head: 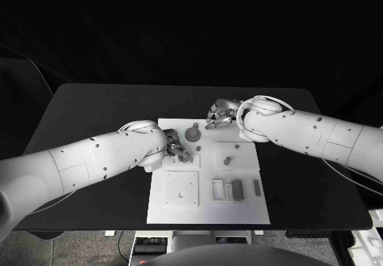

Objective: Assemble the parts on the task board

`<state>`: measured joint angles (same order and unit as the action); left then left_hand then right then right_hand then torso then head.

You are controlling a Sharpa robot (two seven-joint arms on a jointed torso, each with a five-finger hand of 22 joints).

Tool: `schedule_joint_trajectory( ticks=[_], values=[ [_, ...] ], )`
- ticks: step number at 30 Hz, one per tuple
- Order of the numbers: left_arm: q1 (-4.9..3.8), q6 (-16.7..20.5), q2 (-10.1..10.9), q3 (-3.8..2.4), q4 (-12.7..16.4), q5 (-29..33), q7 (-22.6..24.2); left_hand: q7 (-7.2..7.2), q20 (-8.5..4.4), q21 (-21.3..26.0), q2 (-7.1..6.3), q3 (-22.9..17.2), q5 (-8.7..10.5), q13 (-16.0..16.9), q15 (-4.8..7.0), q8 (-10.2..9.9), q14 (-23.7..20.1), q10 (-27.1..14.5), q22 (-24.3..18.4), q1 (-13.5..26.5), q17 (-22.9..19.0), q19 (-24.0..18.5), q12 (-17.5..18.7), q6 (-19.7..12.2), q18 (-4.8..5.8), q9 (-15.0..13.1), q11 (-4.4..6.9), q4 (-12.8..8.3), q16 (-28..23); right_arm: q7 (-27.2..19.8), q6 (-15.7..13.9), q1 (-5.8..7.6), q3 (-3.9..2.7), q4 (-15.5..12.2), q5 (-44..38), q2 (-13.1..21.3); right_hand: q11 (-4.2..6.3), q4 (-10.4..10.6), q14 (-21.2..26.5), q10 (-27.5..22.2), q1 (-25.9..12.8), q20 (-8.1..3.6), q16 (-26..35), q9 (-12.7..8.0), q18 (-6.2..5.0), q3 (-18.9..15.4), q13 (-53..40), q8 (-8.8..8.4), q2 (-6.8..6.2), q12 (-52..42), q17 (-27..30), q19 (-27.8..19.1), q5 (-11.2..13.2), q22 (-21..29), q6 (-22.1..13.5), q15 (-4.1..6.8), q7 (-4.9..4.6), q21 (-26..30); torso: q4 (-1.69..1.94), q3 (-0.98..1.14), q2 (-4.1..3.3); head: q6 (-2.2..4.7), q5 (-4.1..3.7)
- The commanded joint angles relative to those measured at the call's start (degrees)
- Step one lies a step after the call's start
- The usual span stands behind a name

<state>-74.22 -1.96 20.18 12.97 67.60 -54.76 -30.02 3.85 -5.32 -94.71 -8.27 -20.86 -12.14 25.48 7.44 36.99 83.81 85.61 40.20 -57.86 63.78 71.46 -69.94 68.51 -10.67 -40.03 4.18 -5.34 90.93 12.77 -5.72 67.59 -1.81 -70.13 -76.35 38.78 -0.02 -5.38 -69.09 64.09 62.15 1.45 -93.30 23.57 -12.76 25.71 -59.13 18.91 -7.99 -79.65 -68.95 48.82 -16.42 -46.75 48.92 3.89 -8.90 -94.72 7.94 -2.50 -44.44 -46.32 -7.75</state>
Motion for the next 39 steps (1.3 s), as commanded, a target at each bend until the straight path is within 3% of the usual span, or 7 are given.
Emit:
schedule_joint_trajectory(
  ticks=[1,11,24,39],
  values=[
    [0.01,0.86,-0.05,-0.05,0.07,-0.09,0.82,0.21,-0.08,-6.71,-0.1,0.66,0.6,0.01,0.34,-0.46,5.39,0.17,-0.08,1.13,0.01,-0.1,-0.37,0.85,-4.33,0.12,1.04,0.26,-0.18,-0.12,0.75,-0.03,-0.01,-0.03,-0.49,-0.03,0.21,0.09,-0.01,0.3,-0.67,-0.09,-0.23,-0.09,-1.02,0.29,0.09,-0.08,0.13,-0.34,0.02,-0.28,-0.17,0.07,0.14,0.31,-0.53,-0.61,0.0,-0.01,-0.01,0.04,-0.03],
    [0.01,0.76,-0.04,-0.06,0.02,0.01,0.84,0.21,-0.06,-6.68,-0.56,1.79,1.16,0.01,0.34,-0.7,5.37,0.13,-0.11,2.69,0.03,-0.16,-0.4,0.96,-4.33,0.19,1.04,0.85,-0.2,-0.14,0.74,-0.03,-0.01,-0.05,-0.49,-0.08,0.22,0.09,-0.03,0.3,-0.67,-0.09,-0.24,-0.1,-1.02,0.29,0.09,-0.08,0.13,-0.34,0.0,-0.28,-0.17,0.07,0.14,0.31,-0.53,-0.61,0.02,0.0,0.02,0.04,-0.05],
    [0.01,0.96,0.1,-0.07,-0.12,0.28,0.82,0.17,-0.08,-6.61,-1.02,7.15,1.8,0.03,0.35,-1.26,5.11,-0.13,-0.2,7.08,0.39,-0.77,-0.47,1.0,-4.33,0.15,1.09,0.94,-0.27,-0.16,0.77,-0.04,-0.01,-0.07,-0.49,-0.05,0.22,0.09,-0.04,0.31,-0.68,-0.09,-0.24,-0.1,-1.02,0.3,0.09,-0.08,0.13,-0.35,0.01,-0.28,-0.17,0.07,0.13,0.31,-0.54,-0.62,0.0,-0.01,0.0,0.06,-0.05],
    [0.01,0.97,0.51,-0.15,0.13,1.0,1.01,0.02,-0.17,-6.62,-0.15,7.23,1.65,0.05,0.38,-1.2,5.14,-0.06,-0.22,6.57,0.47,-0.78,-0.53,1.22,-4.33,0.06,1.2,0.63,-0.27,-0.15,0.8,-0.06,-0.01,-0.07,-0.49,0.01,0.22,0.08,-0.07,0.31,-0.69,-0.09,-0.26,-0.1,-1.02,0.31,0.1,-0.08,0.14,-0.35,-0.02,-0.28,-0.17,0.08,0.12,0.31,-0.54,-0.62,-0.01,-0.01,0.0,0.16,0.02]
  ],
)
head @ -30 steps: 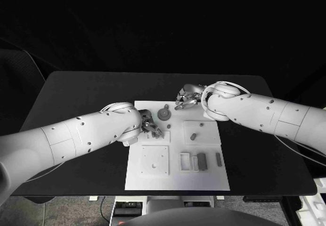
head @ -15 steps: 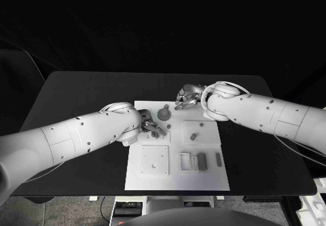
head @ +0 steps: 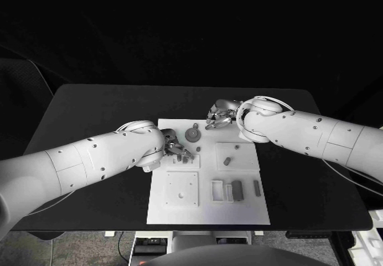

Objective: Assemble the parts on the task board

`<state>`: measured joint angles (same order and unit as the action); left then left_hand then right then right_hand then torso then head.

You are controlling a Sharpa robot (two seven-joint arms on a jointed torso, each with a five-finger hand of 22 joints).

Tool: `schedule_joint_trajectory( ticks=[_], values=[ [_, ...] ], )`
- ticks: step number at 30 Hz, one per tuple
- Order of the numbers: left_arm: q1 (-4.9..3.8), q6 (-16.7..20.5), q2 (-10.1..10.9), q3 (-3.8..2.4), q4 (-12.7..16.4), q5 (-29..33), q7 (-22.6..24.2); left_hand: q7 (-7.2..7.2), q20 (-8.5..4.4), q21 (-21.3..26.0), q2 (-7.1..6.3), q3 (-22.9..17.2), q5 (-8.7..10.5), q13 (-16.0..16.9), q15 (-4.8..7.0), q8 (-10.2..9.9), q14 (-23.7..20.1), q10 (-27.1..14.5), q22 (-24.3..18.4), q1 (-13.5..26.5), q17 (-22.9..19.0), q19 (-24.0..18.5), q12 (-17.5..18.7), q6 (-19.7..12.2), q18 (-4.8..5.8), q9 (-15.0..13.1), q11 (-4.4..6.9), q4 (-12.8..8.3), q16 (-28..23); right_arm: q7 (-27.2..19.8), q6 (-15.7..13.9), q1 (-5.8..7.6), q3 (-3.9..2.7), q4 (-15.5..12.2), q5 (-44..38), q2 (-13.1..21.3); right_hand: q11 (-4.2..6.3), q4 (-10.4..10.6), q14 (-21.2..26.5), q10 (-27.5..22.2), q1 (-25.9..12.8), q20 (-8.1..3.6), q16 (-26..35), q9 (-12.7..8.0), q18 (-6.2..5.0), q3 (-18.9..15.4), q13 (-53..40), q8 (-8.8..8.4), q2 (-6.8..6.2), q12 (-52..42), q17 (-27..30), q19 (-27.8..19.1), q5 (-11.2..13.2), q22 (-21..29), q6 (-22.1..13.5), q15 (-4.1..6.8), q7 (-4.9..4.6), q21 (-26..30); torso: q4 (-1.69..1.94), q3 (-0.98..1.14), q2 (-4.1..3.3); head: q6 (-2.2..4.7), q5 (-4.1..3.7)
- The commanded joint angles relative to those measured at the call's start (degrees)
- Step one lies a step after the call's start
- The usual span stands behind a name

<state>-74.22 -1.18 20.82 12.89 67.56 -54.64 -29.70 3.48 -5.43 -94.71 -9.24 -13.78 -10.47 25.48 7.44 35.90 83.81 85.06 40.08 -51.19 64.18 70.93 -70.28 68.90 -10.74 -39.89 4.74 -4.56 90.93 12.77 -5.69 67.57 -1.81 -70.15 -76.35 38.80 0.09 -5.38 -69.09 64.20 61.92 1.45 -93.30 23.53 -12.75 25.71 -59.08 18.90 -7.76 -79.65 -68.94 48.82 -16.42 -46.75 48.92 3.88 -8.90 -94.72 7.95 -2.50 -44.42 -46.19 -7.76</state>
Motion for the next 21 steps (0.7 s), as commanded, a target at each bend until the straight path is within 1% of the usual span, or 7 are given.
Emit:
schedule_joint_trajectory(
  ticks=[1,3,6,15,19,21],
  values=[
    [0.0,0.13,-0.13,-0.06,0.16,1.12,0.7,0.37,-0.09,-6.63,1.13,0.02,-0.05,0.05,0.39,-0.12,5.15,0.51,-0.11,-0.48,0.1,-0.24,-0.2,0.88,-4.26,-0.1,0.67,-0.29,-0.28,-0.15,0.76,-0.04,-0.02,-0.04,-0.49,-0.01,0.1,0.08,-0.13,0.19,-0.47,-0.09,-0.28,-0.06,-1.02,0.32,0.05,-0.08,-0.09,-0.35,-0.09,-0.28,-0.17,0.08,0.12,0.32,-0.54,-0.62,-0.02,-0.01,-0.02,0.02,0.03],
    [0.0,-0.08,-0.11,-0.07,0.16,1.47,0.7,0.33,-0.13,-6.64,1.58,-0.22,-0.07,0.05,0.4,-0.14,5.16,0.53,-0.12,-1.05,0.14,-0.21,-0.2,0.93,-4.26,-0.13,0.7,-0.47,-0.29,-0.15,0.77,-0.05,-0.02,-0.05,-0.49,-0.01,0.1,0.08,-0.02,0.19,-0.47,-0.09,-0.25,-0.06,-1.02,0.32,0.05,-0.08,-0.08,-0.35,0.02,-0.28,-0.17,0.08,0.12,0.32,-0.54,-0.63,-0.02,-0.01,-0.02,0.02,0.03],
    [0.0,-0.27,-0.12,-0.07,0.12,2.02,0.71,0.31,-0.2,-6.67,2.7,-1.03,-0.12,0.05,0.4,-0.23,5.19,0.56,-0.15,-2.68,0.23,-0.14,-0.21,0.97,-4.26,-0.19,0.73,-0.88,-0.32,-0.12,0.78,-0.05,-0.02,-0.04,-0.49,0.0,0.1,0.08,-0.13,0.19,-0.47,-0.09,-0.29,-0.06,-1.02,0.32,0.05,-0.08,-0.08,-0.35,-0.09,-0.27,-0.17,0.08,0.12,0.32,-0.54,-0.63,0.03,0.0,-0.01,-0.04,0.03],
    [0.0,-0.41,-0.05,-0.07,0.09,2.09,0.81,0.49,-0.22,-6.71,3.65,-3.14,-0.11,0.02,0.39,-0.66,5.19,0.54,-0.23,-5.56,0.4,-0.03,-0.18,0.66,-4.26,-0.19,0.67,-1.09,-0.42,-0.11,0.76,-0.05,-0.02,0.02,-0.49,0.04,0.1,0.08,-0.07,0.2,-0.47,-0.1,-0.27,-0.07,-1.03,0.33,0.06,-0.08,-0.07,-0.36,-0.03,-0.27,-0.17,0.09,0.12,0.32,-0.53,-0.63,-0.02,-0.02,-0.02,0.05,0.02],
    [0.0,-0.41,0.28,-0.11,0.17,2.17,1.23,0.51,-0.21,-6.71,3.76,-3.35,-0.12,0.02,0.38,-0.69,5.19,0.54,-0.23,-5.82,0.41,-0.01,-0.19,0.67,-4.26,-0.19,0.66,-1.1,-0.43,-0.12,0.76,-0.05,-0.02,0.03,-0.49,0.04,0.1,0.08,-0.08,0.2,-0.47,-0.1,-0.27,-0.07,-1.03,0.33,0.06,-0.08,-0.07,-0.36,-0.03,-0.27,-0.17,0.09,0.12,0.32,-0.54,-0.63,0.02,-0.03,0.01,0.16,0.0],
    [0.0,-0.45,0.53,-0.23,0.26,3.03,1.38,0.51,-0.21,-6.71,3.75,-3.36,-0.12,0.02,0.38,-0.69,5.19,0.53,-0.23,-5.83,0.41,-0.02,-0.18,0.67,-4.26,-0.19,0.66,-1.1,-0.43,-0.12,0.74,-0.05,-0.02,0.07,-0.49,0.04,0.1,0.08,-0.08,0.2,-0.47,-0.1,-0.27,-0.07,-1.03,0.34,0.06,-0.08,-0.07,-0.36,-0.03,-0.27,-0.17,0.09,0.12,0.32,-0.54,-0.63,0.04,-0.03,0.0,0.26,-0.03]
  ],
)
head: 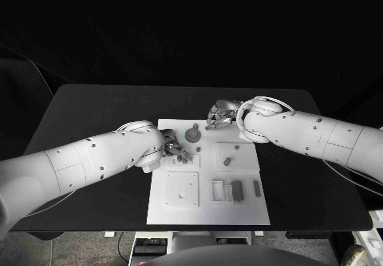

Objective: Assemble the parts on the task board

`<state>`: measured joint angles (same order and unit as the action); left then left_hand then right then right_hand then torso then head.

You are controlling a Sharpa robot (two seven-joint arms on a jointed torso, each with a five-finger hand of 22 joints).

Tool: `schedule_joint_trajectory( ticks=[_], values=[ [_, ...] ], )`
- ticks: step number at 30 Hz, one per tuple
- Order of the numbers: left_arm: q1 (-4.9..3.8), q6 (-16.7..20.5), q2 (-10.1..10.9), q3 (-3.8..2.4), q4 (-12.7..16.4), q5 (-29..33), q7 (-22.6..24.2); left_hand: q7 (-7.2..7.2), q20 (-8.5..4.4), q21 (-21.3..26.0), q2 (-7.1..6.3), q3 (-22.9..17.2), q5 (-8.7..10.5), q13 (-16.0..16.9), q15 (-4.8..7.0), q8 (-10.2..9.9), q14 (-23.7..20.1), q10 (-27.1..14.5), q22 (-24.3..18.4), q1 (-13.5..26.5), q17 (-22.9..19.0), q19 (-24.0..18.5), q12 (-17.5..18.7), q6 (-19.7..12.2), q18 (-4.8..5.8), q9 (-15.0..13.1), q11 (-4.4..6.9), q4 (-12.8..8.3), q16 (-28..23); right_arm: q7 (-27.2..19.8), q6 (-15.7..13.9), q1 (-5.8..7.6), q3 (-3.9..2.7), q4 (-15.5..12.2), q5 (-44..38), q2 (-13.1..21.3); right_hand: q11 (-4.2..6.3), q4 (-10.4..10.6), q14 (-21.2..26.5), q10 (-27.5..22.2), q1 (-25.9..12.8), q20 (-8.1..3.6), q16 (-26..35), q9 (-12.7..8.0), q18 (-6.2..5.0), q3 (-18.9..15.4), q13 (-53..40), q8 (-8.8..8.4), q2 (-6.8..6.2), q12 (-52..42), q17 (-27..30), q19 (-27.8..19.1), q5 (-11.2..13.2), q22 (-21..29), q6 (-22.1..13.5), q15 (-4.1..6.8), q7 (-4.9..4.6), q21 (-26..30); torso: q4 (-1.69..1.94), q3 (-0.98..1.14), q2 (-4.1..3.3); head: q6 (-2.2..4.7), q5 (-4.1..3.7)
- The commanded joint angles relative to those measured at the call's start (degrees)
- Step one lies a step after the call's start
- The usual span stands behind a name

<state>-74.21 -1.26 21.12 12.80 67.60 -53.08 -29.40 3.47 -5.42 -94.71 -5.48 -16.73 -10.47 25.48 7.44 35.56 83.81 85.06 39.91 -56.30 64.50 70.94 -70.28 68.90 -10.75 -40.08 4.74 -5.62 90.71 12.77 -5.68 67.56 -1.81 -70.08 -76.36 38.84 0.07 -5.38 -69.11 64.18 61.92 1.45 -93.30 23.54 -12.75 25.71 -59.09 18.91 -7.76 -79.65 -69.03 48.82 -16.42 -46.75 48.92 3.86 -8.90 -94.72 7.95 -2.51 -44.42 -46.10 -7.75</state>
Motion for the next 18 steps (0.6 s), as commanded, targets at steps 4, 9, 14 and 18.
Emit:
schedule_joint_trajectory(
  ticks=[4,9,14,18],
  values=[
    [-0.01,0.02,0.62,-1.27,0.37,1.89,1.36,0.71,-0.07,-6.71,-1.65,0.09,-0.01,-0.02,0.33,-0.6,5.1,0.38,-0.1,0.5,0.15,-0.11,-0.11,0.62,-4.25,0.01,0.49,0.87,-0.33,-0.12,0.73,-0.04,-0.01,0.11,-0.48,0.04,0.12,0.07,-0.09,0.22,-0.48,-0.1,-0.29,-0.07,-1.03,0.34,0.07,-0.08,-0.07,-0.36,0.02,-0.27,-0.17,0.09,0.11,0.34,-0.53,-0.64,0.05,-0.02,0.04,0.51,0.0],
    [-0.09,0.48,1.62,-3.62,0.82,2.73,1.4,0.73,-0.04,-6.68,-1.82,0.22,-0.02,-0.04,0.32,-0.67,5.06,0.32,-0.12,1.02,0.16,-0.14,-0.07,0.61,-4.25,0.01,0.45,1.25,-0.39,-0.18,0.66,-0.04,-0.01,0.45,-0.48,0.04,0.12,0.07,-0.04,0.22,-0.48,-0.1,-0.27,-0.08,-1.03,0.34,0.07,-0.08,-0.07,-0.36,0.08,-0.27,-0.17,0.09,0.11,0.34,-0.53,-0.64,0.07,-0.05,0.08,0.94,-0.04],
    [-1.0,0.56,2.86,-4.82,1.46,4.63,1.34,0.75,-0.03,-6.66,-1.8,0.22,-0.03,-0.06,0.32,-0.72,5.03,0.27,-0.14,1.2,0.16,-0.16,-0.04,0.59,-4.25,0.02,0.44,1.42,-0.43,-0.21,0.62,-0.04,-0.01,0.92,-0.48,0.07,0.12,0.07,-0.03,0.22,-0.48,-0.1,-0.27,-0.08,-1.03,0.34,0.07,-0.08,-0.07,-0.37,0.09,-0.27,-0.17,0.09,0.11,0.34,-0.53,-0.64,0.08,-0.03,0.11,1.66,-0.09],
    [-2.15,1.14,4.24,-5.41,1.75,5.23,1.71,0.88,-0.02,-6.41,-1.19,-0.28,-0.14,-0.23,0.3,-1.22,4.65,-0.29,-0.27,1.1,0.05,-0.43,0.34,-0.03,-4.25,0.18,0.33,1.73,-0.82,-0.25,0.48,-0.04,-0.01,1.3,-0.48,0.16,0.12,0.07,-0.12,0.22,-0.48,-0.1,-0.3,-0.08,-1.03,0.35,0.08,-0.08,-0.07,-0.37,0.0,-0.27,-0.17,0.09,0.11,0.34,-0.53,-0.64,0.03,-0.02,0.04,2.53,-0.12]
  ],
)
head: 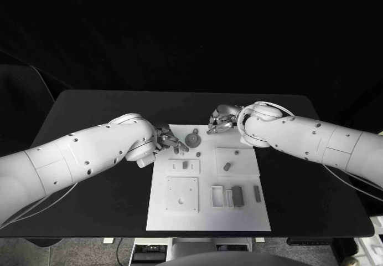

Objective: Assemble the parts on the task board

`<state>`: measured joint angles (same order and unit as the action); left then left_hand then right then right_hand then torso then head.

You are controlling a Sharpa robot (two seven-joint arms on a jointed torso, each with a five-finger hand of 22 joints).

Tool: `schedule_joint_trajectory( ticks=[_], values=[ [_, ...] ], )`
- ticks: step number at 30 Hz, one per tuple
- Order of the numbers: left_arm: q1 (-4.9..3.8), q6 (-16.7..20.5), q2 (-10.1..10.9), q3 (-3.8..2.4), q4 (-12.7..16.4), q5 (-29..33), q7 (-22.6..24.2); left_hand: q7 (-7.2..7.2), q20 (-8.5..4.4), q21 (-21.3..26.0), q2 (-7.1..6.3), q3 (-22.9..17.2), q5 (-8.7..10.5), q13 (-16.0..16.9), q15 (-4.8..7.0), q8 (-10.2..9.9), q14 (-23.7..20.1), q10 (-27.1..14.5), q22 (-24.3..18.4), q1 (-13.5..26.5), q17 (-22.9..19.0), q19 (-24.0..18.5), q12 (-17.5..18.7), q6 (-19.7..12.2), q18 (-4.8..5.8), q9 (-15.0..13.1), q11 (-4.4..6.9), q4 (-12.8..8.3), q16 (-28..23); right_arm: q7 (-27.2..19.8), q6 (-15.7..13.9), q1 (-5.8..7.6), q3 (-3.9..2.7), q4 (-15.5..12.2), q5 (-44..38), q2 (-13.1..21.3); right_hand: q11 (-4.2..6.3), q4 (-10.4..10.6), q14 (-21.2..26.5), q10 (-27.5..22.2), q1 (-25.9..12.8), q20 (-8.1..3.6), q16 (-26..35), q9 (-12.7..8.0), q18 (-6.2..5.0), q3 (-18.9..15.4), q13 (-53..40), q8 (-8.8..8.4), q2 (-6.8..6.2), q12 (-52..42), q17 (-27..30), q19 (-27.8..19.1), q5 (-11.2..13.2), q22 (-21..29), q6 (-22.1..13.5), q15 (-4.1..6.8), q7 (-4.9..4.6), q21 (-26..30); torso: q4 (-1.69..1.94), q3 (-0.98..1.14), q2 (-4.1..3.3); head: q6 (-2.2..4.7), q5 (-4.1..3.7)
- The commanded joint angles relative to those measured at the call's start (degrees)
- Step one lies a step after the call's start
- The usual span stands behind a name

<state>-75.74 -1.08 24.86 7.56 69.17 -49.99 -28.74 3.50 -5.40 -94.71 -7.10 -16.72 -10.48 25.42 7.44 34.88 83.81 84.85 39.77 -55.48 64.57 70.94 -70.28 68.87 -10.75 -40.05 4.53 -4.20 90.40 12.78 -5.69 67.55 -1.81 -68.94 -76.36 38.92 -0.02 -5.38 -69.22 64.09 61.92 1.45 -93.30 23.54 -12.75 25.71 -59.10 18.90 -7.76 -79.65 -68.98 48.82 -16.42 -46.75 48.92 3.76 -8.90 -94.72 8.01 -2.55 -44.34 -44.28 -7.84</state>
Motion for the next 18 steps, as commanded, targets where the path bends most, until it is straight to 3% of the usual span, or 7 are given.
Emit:
schedule_joint_trajectory(
  ticks=[1,6,10,14,18],
  values=[
    [-0.96,1.45,0.75,-0.18,-0.01,2.38,1.26,1.06,-0.02,-6.16,0.86,-0.85,-0.17,-0.34,0.29,-1.05,4.24,-0.66,-0.27,-0.11,-0.19,-0.75,0.72,-0.66,-4.25,0.31,0.4,0.37,-0.99,-0.28,0.45,-0.04,-0.01,0.23,-0.48,0.11,0.22,0.07,0.02,0.32,-0.48,-0.09,-0.29,-0.08,-1.03,0.35,0.08,-0.08,-0.07,-0.37,-0.01,-0.27,-0.17,0.1,0.11,0.45,-0.53,-0.64,-0.03,0.03,-0.05,0.89,-0.07],
    [-1.89,3.89,1.42,-0.17,-2.16,2.56,2.78,2.69,0.62,-3.16,2.54,-4.28,-0.65,-1.75,-0.05,-4.24,0.22,-5.54,-2.09,-2.7,-2.64,-4.24,3.96,-5.11,-4.25,1.18,-1.33,-0.09,-5.97,-0.33,0.14,-0.04,-0.01,0.43,-0.44,0.22,0.22,0.07,-0.03,0.32,-0.49,-0.09,-0.31,-0.08,-1.03,0.35,0.08,-0.08,-0.07,-0.37,-0.05,-0.27,-0.17,0.1,0.11,0.45,-0.53,-0.64,-0.03,0.08,-0.07,1.75,-0.02],
    [-2.05,4.72,1.09,-0.14,-5.36,-2.08,5.11,3.1,1.17,-1.35,2.01,-5.43,-0.63,-2.69,-0.32,-5.13,-1.56,-7.66,-3.29,-2.7,-4.21,-5.89,6.06,-6.2,-4.03,1.47,-2.32,0.14,-8.78,-0.36,-0.01,-0.04,-0.01,0.76,-0.35,0.27,0.22,0.07,-0.02,0.32,-0.49,-0.09,-0.31,-0.08,-1.03,0.35,0.08,-0.08,-0.07,-0.37,-0.05,-0.27,-0.17,0.1,0.11,0.45,-0.53,-0.64,-0.06,0.06,-0.08,2.5,-0.14],
    [-2.05,5.61,0.51,-0.12,-8.3,-2.9,7.21,3.33,1.71,0.77,0.61,-5.52,-0.51,-3.74,-0.69,-6.06,-3.28,-9.26,-4.7,-1.13,-5.91,-7.57,8.45,-7.06,-3.48,1.8,-3.28,1.04,-11.85,-0.35,0.0,-0.04,-0.01,1.41,0.03,0.28,0.22,0.07,-0.06,0.32,-0.5,-0.09,-0.32,-0.08,-1.03,0.35,0.09,-0.08,-0.07,-0.37,-0.08,-0.27,-0.17,0.1,0.11,0.45,-0.53,-0.65,-0.07,0.06,-0.12,3.25,-0.41],
    [-2.03,7.4,-0.47,-0.12,-11.55,-3.56,8.7,3.3,2.16,3.0,0.13,-5.45,-0.48,-4.79,-1.16,-6.63,-5.16,-11.28,-6.11,-0.27,-7.5,-9.64,11.05,-6.79,-2.82,2.0,-4.35,1.27,-14.92,-0.35,-0.13,-0.03,-0.01,1.7,0.13,0.19,0.22,0.08,-0.14,0.32,-0.51,-0.09,-0.36,-0.08,-1.03,0.36,0.09,-0.08,-0.05,-0.38,-0.16,-0.27,-0.17,0.1,0.11,0.45,-0.53,-0.65,-0.08,0.06,-0.13,3.88,-0.09]
  ],
)
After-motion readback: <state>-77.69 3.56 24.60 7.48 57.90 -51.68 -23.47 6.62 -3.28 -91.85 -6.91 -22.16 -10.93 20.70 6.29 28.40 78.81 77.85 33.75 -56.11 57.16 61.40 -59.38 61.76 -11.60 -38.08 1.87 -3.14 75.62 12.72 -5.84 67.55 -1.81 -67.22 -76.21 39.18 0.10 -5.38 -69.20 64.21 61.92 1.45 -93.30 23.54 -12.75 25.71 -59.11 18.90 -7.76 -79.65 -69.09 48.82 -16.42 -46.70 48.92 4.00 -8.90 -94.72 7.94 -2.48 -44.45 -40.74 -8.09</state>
